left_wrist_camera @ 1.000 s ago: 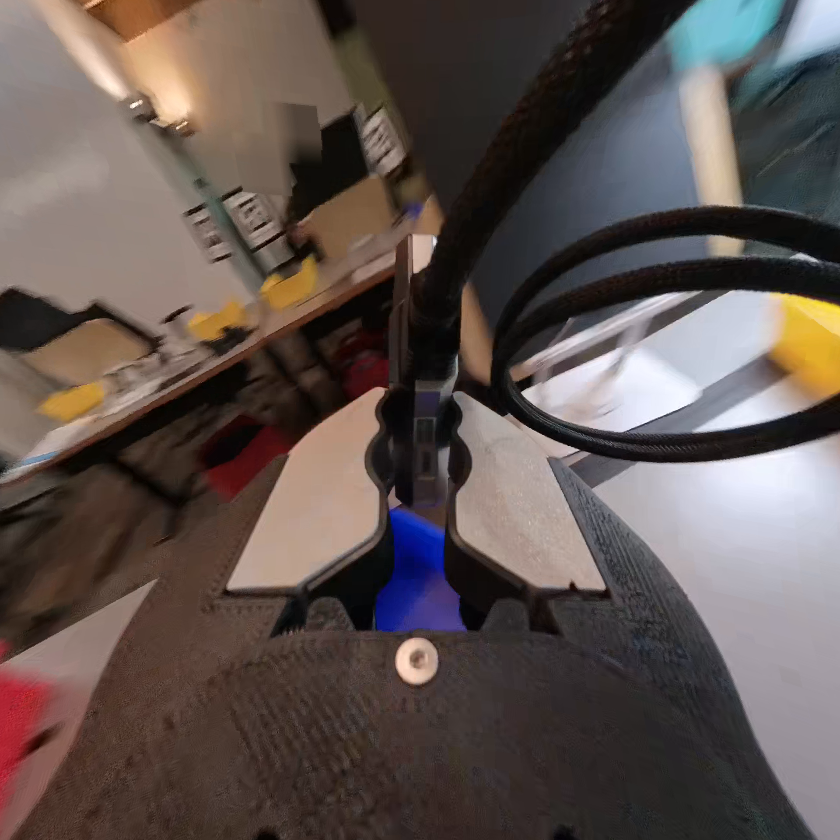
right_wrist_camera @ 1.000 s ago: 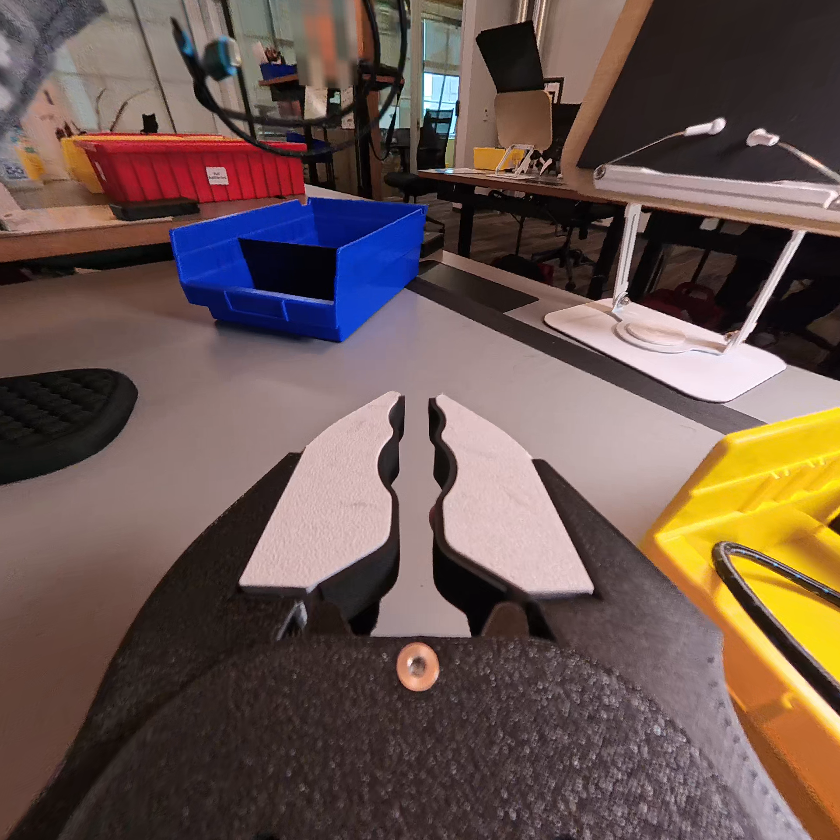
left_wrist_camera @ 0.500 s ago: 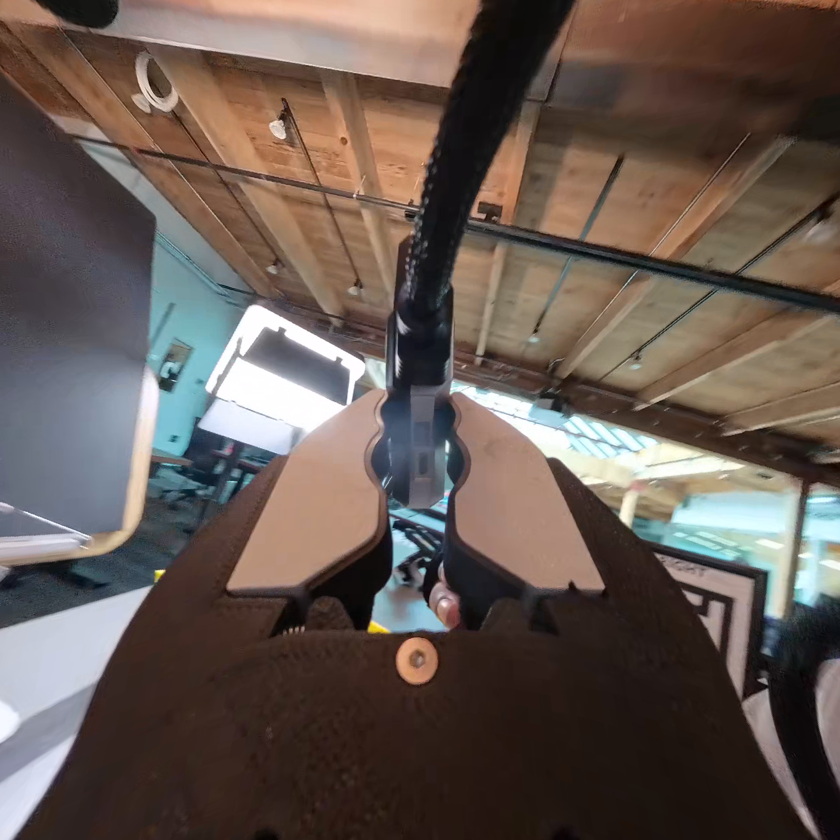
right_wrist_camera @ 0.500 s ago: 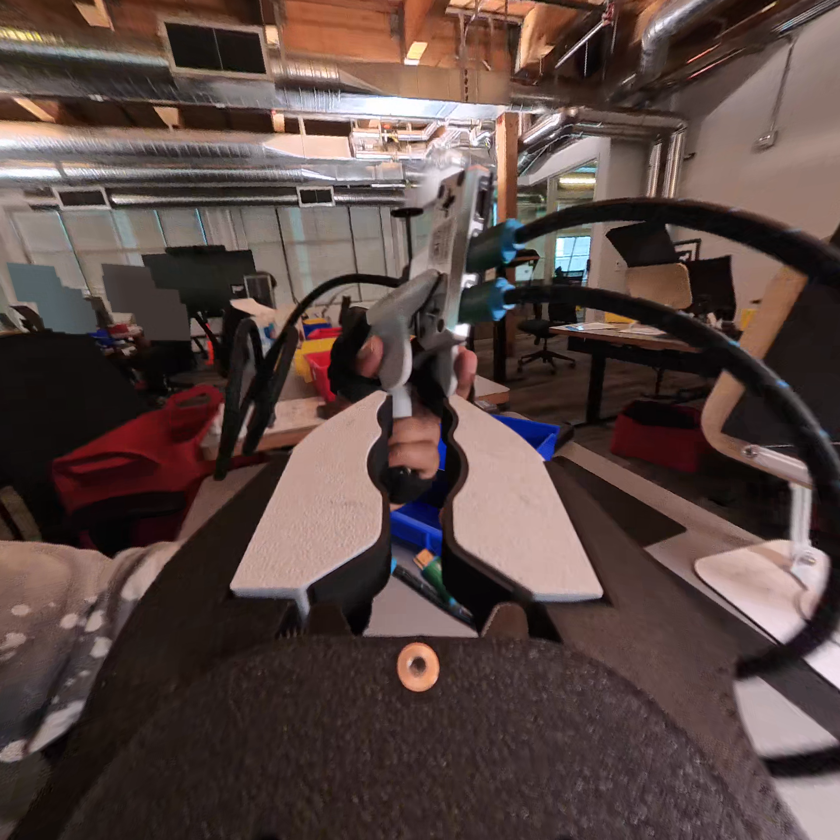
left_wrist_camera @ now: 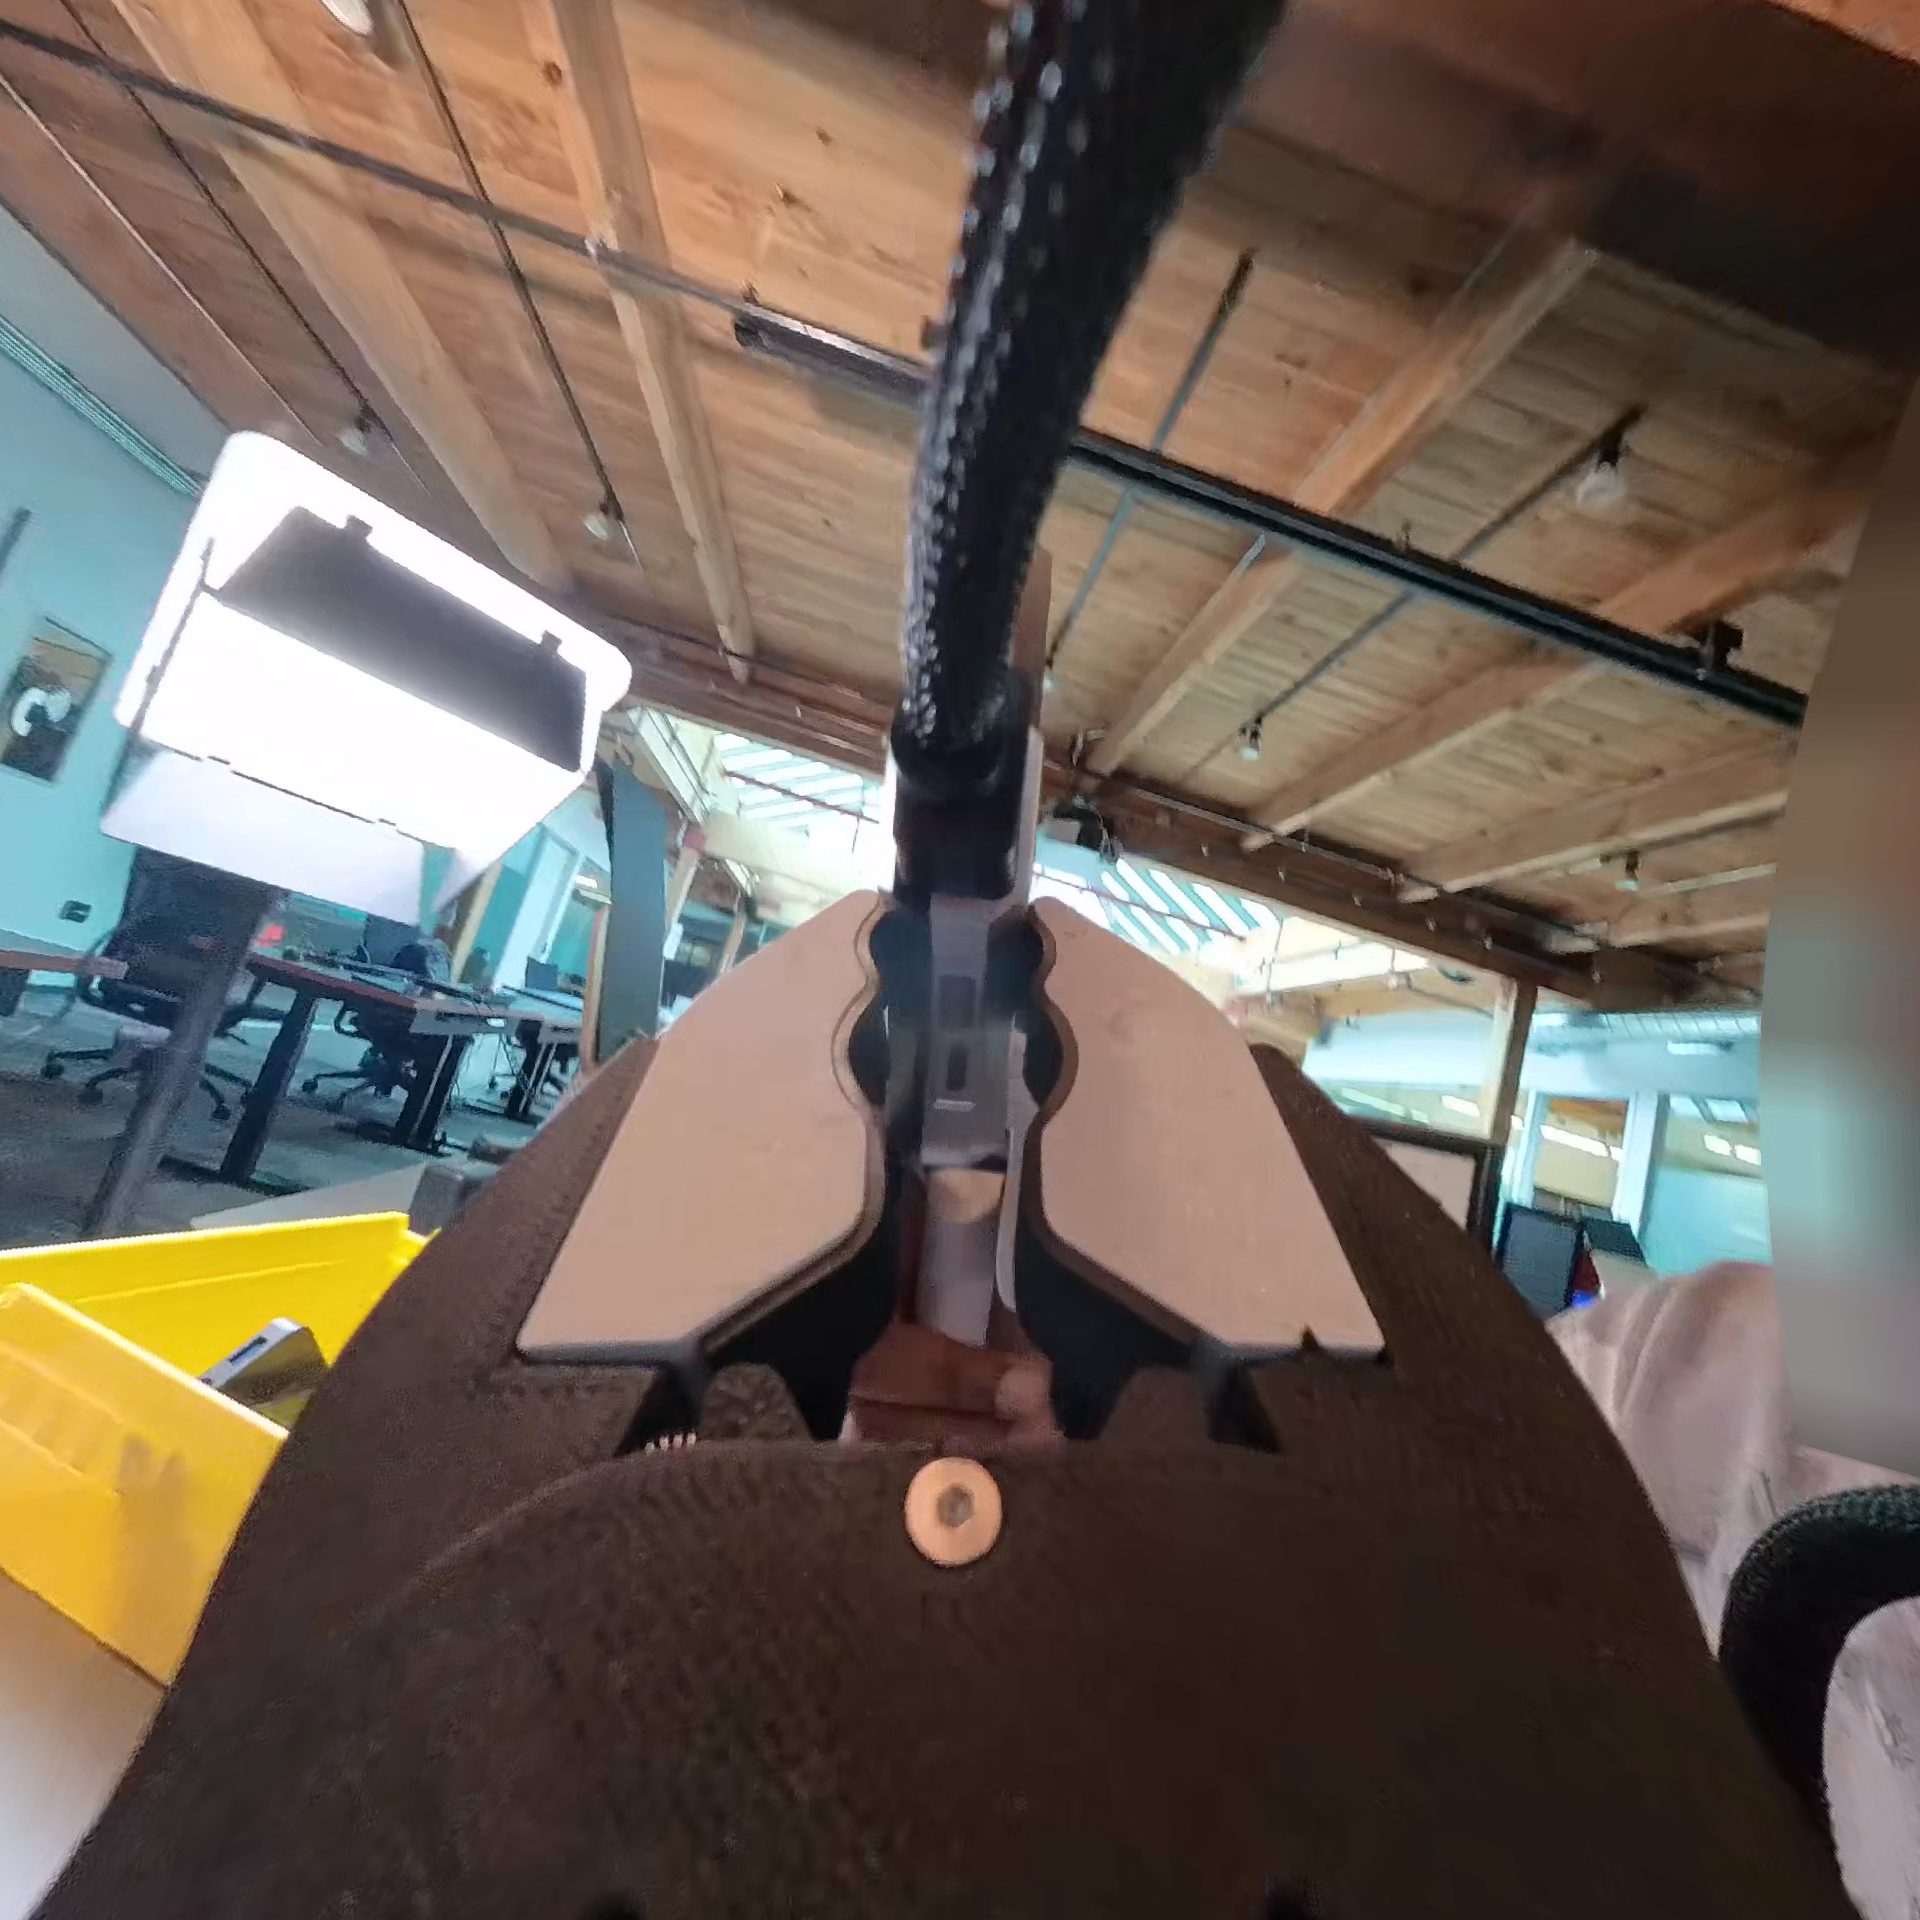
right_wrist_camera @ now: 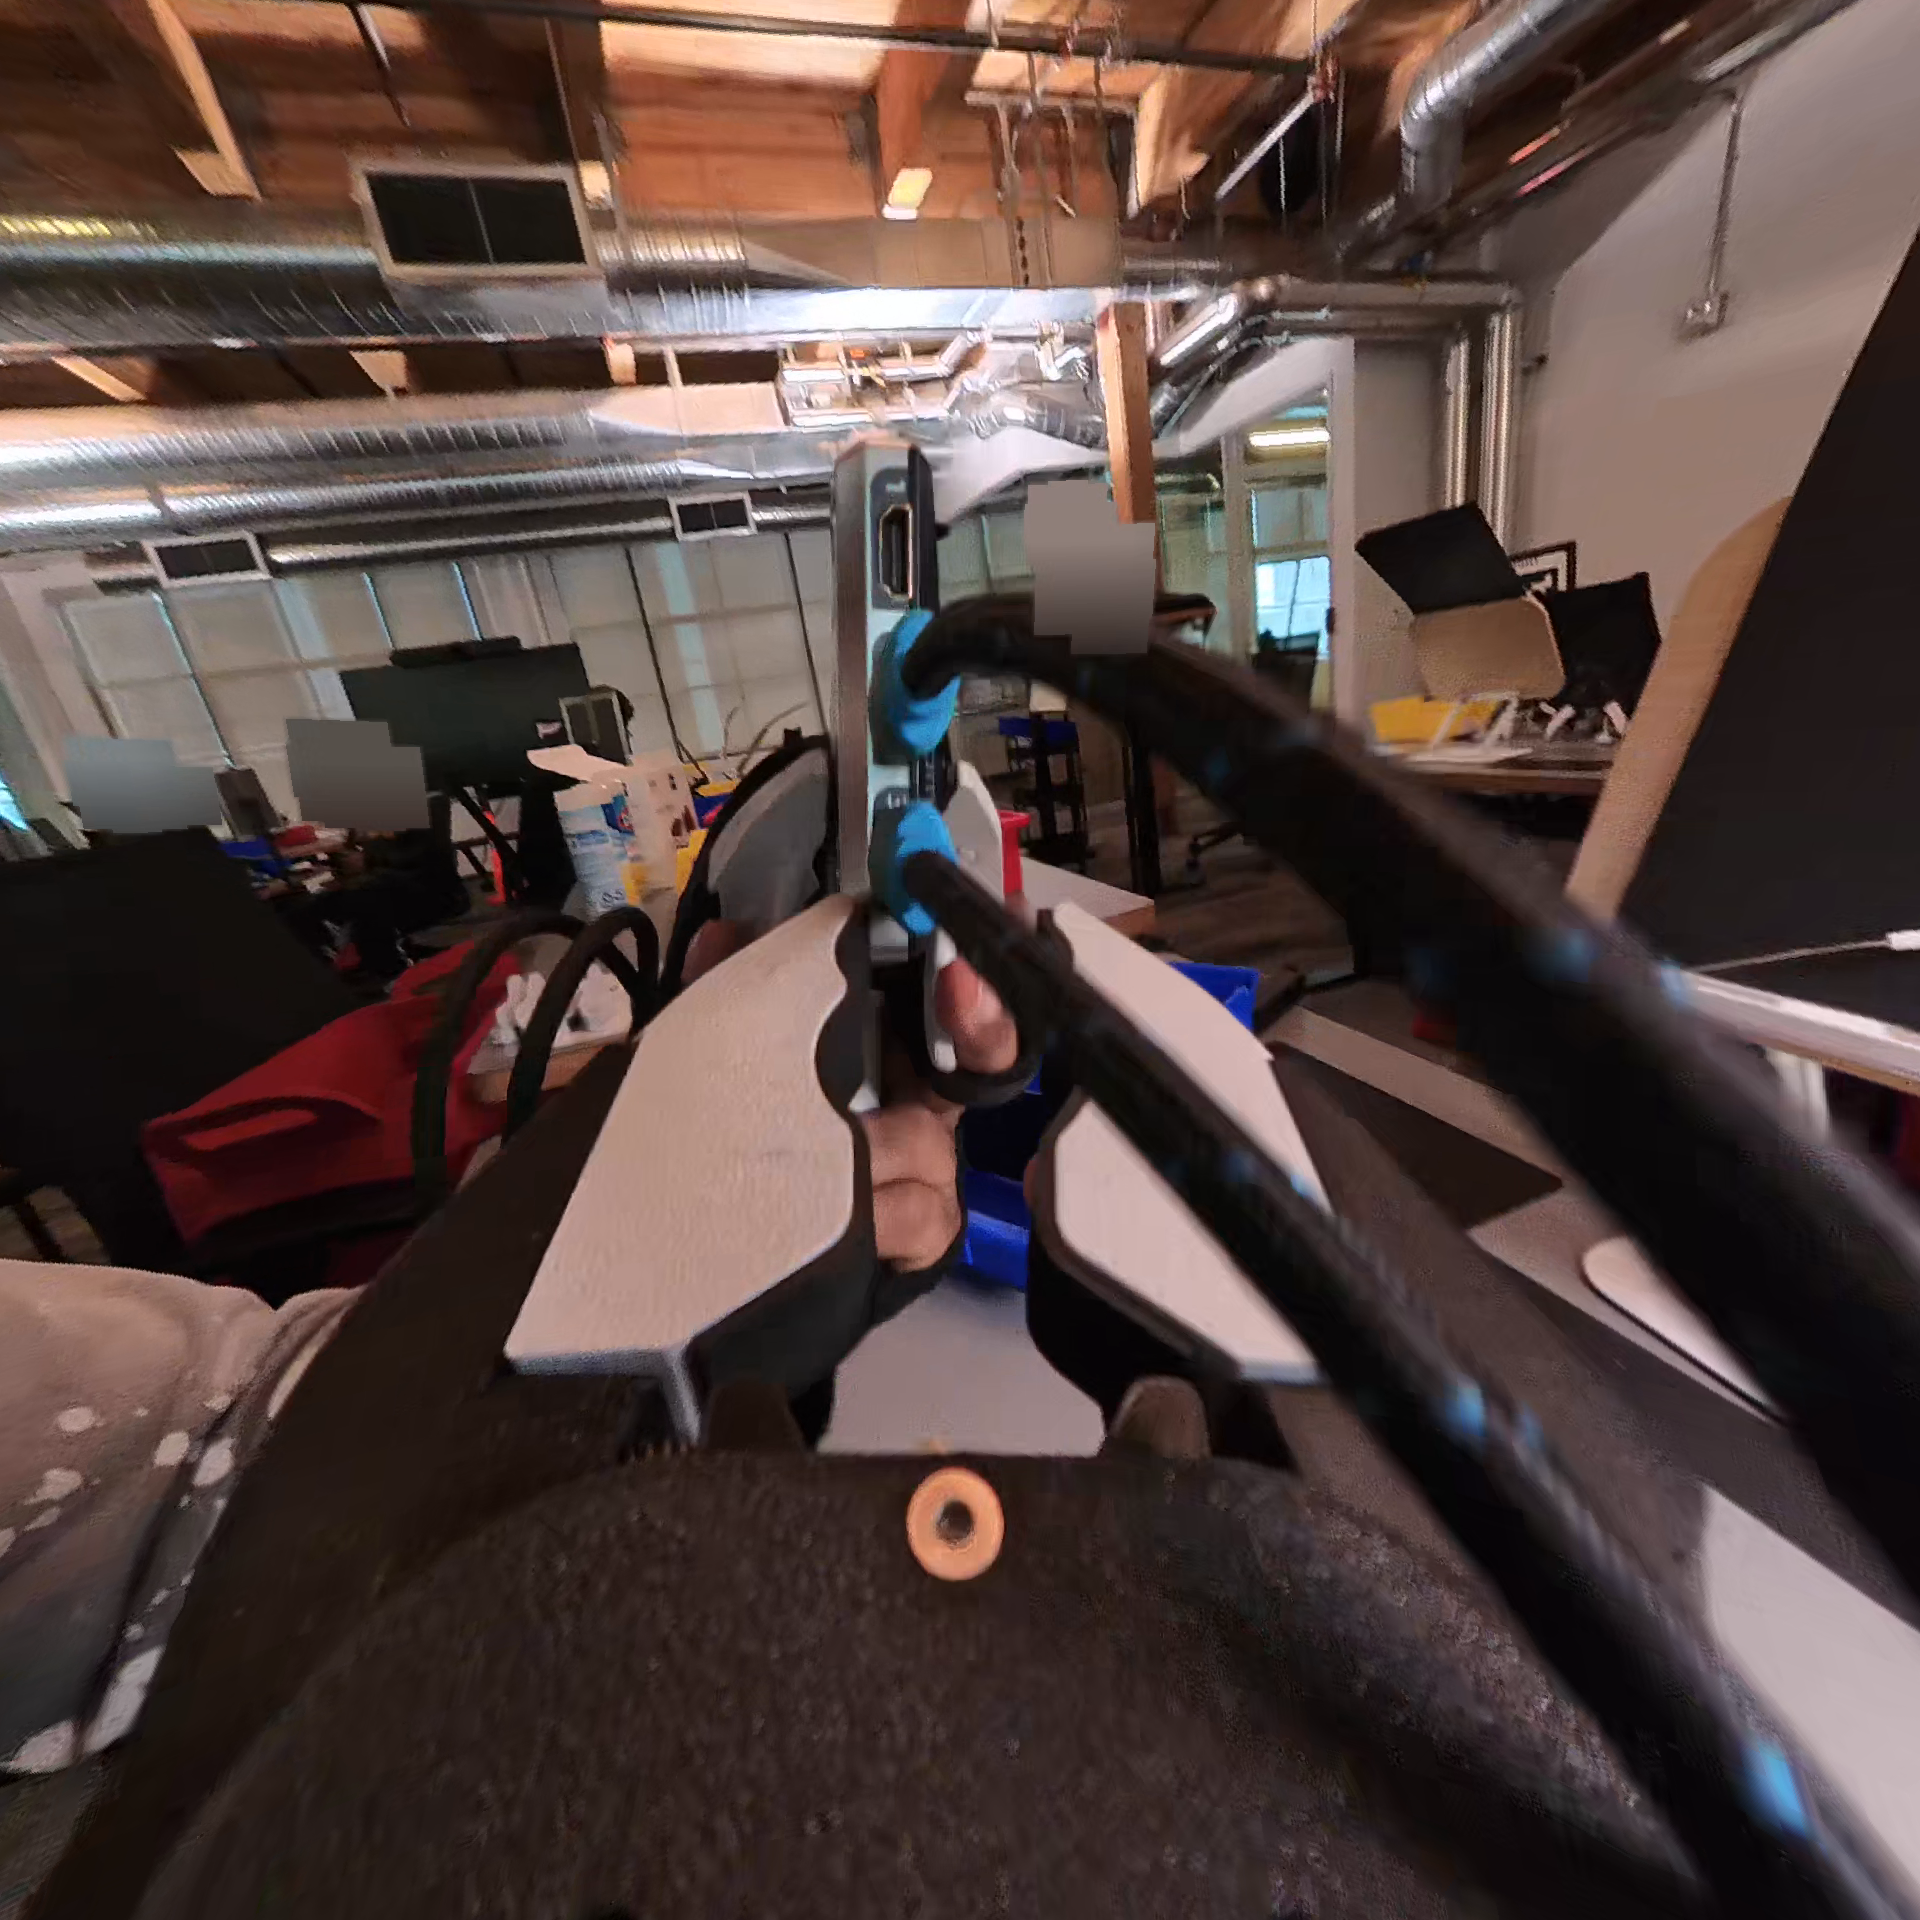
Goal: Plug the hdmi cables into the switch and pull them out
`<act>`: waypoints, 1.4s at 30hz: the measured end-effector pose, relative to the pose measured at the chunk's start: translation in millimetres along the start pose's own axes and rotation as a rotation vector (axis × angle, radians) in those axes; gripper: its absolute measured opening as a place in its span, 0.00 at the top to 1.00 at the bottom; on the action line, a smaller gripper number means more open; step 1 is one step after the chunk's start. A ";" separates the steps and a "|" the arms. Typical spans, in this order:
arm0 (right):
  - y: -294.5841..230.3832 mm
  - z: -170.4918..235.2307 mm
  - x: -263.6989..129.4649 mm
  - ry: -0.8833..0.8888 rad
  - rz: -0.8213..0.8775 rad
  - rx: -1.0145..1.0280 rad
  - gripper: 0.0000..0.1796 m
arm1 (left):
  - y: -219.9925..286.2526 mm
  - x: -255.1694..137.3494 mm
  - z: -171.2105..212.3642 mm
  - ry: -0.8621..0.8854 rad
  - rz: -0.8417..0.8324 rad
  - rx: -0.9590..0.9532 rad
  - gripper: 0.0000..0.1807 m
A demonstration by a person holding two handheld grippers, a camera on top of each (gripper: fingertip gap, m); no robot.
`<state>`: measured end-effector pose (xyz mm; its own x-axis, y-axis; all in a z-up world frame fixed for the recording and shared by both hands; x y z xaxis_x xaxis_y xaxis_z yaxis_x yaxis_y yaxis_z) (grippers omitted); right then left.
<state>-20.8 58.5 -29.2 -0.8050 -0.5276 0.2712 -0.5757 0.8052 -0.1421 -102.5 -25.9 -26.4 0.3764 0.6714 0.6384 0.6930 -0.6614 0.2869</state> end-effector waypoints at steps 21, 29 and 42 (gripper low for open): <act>-2.0 -3.2 -10.3 -0.052 -0.151 0.057 0.93 | 13.0 8.1 8.1 -0.301 -0.044 0.131 0.87; 2.3 -5.3 -16.7 -0.056 -0.114 -0.015 0.88 | 4.6 -4.5 -9.5 -0.163 -0.021 0.018 0.88; 4.3 -2.9 -15.4 -0.036 -0.098 -0.009 0.93 | 1.3 6.1 13.6 -0.239 -0.040 0.012 0.87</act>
<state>-10.5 70.9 -31.2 -0.7495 -0.6132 0.2495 -0.6509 0.7514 -0.1084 -91.0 -18.1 -31.9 0.4822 0.7578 0.4396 0.7167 -0.6298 0.2994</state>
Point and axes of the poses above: each gripper's, where its closed fingertips meet, x out along the fingers, z out of its underside, y = z × x across the jaws, the point moved 6 cm from there along -x, back along the fingers, and after that the axes turned 1 degree about -z, right-handed, at the moved point
